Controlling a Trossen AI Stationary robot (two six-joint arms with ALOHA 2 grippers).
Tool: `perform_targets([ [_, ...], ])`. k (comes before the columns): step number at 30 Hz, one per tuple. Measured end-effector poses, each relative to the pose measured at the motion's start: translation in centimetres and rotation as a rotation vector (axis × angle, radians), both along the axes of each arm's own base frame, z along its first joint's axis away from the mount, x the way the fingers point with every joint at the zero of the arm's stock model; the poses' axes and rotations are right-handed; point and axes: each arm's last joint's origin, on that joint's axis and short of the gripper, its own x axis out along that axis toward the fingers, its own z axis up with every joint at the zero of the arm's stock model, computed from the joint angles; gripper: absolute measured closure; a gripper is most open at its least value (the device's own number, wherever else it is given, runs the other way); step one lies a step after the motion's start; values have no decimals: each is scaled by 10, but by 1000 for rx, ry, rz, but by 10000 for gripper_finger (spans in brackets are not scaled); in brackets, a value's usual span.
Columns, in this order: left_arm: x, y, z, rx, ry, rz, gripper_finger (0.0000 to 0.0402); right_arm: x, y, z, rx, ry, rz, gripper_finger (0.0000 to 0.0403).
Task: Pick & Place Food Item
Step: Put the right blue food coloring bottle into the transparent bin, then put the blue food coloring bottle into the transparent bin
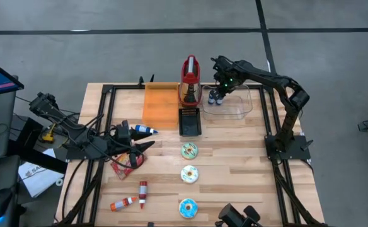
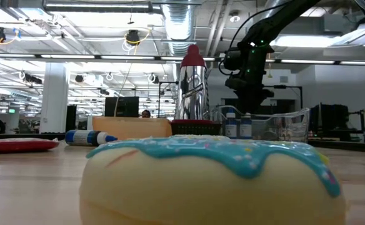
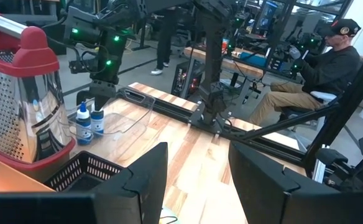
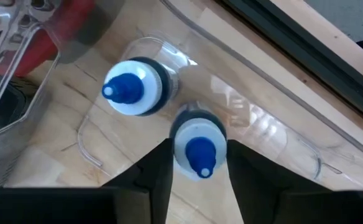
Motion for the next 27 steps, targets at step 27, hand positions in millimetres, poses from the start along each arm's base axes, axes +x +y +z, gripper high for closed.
perform_targets([
  [27,0,0,0,24,11,-14,234,-12,-31,65,-122,-80,-40,242],
])
